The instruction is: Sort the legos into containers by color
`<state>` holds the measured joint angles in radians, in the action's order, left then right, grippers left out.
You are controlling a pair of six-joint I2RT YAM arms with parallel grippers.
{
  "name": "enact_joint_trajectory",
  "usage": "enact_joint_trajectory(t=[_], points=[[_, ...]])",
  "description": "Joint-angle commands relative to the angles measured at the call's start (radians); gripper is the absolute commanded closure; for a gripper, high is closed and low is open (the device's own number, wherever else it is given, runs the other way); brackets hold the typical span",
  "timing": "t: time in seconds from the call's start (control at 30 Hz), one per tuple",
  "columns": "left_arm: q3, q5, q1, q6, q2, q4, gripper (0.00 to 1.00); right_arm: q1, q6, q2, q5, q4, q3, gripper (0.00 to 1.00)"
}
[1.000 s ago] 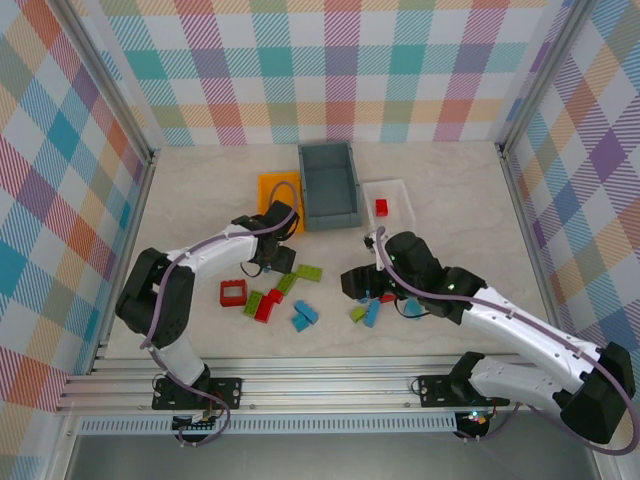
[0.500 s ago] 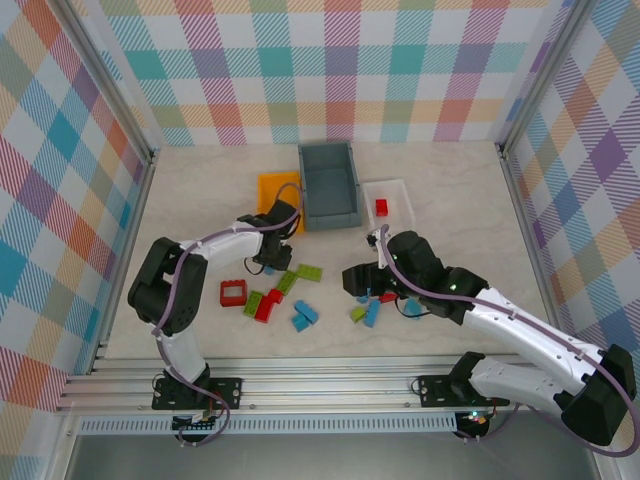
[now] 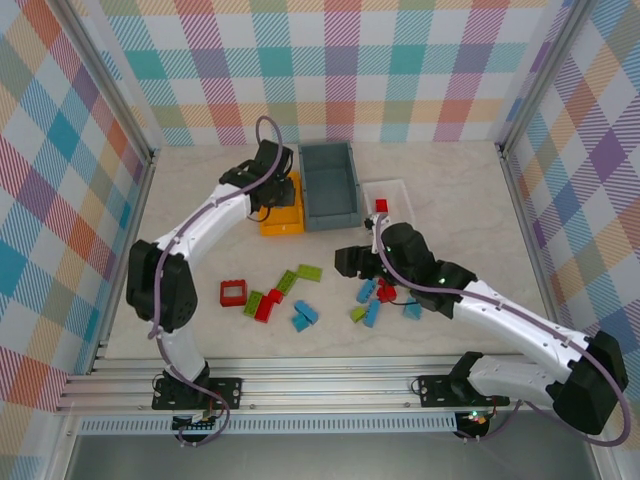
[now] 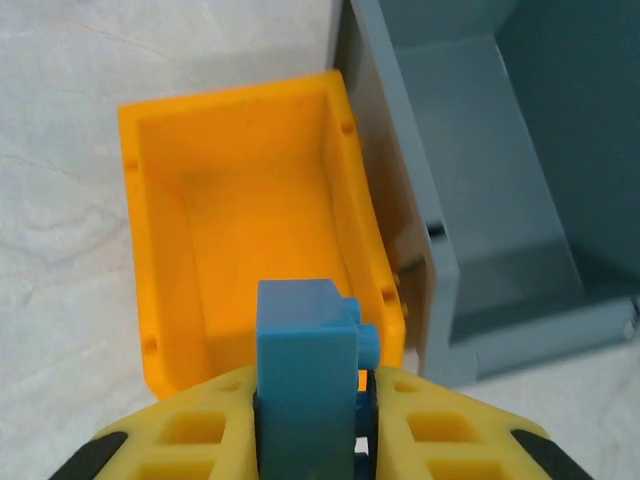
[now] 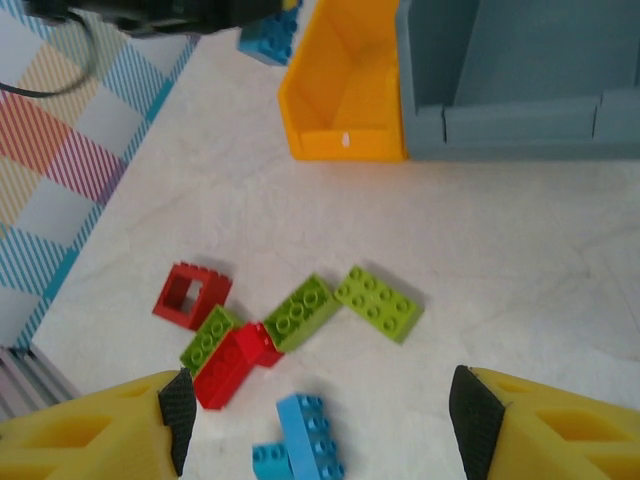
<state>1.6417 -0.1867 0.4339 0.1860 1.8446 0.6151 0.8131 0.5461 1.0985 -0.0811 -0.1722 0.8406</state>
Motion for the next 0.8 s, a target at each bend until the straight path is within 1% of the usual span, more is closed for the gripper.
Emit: enact_joint_trajectory(t=[0.0, 0.13, 0.3, 0.47, 0.57, 0.6, 0.67, 0.77], points=[[0.088, 0.011, -0.039, 0.042, 0.124, 0.082, 0.75, 0.006, -0.009, 0.021, -0.036, 0.116, 0.070, 0.29], [0.169, 0.011, -0.065, 0.053, 0.211, 0.112, 0.75, 0.006, -0.011, 0.034, -0.044, 0.107, 0.093, 0.29], [0.171, 0.032, -0.084, 0.057, 0.233, 0.102, 0.74, 0.006, -0.005, 0.037, -0.045, 0.091, 0.086, 0.29], [0.178, 0.056, -0.093, 0.060, 0.270, 0.106, 0.68, 0.005, 0.006, 0.050, -0.036, 0.066, 0.093, 0.29], [0.176, 0.077, -0.095, 0.066, 0.277, 0.106, 0.62, 0.006, 0.009, 0.056, -0.036, 0.040, 0.099, 0.29], [0.178, 0.084, -0.095, 0.068, 0.275, 0.106, 0.58, 0.006, 0.009, 0.057, -0.036, 0.032, 0.101, 0.29], [0.181, 0.090, -0.095, 0.073, 0.266, 0.111, 0.54, 0.006, 0.009, 0.057, -0.039, 0.014, 0.103, 0.28], [0.181, 0.090, -0.095, 0.080, 0.230, 0.115, 0.50, 0.006, -0.001, 0.056, -0.040, -0.023, 0.104, 0.28]])
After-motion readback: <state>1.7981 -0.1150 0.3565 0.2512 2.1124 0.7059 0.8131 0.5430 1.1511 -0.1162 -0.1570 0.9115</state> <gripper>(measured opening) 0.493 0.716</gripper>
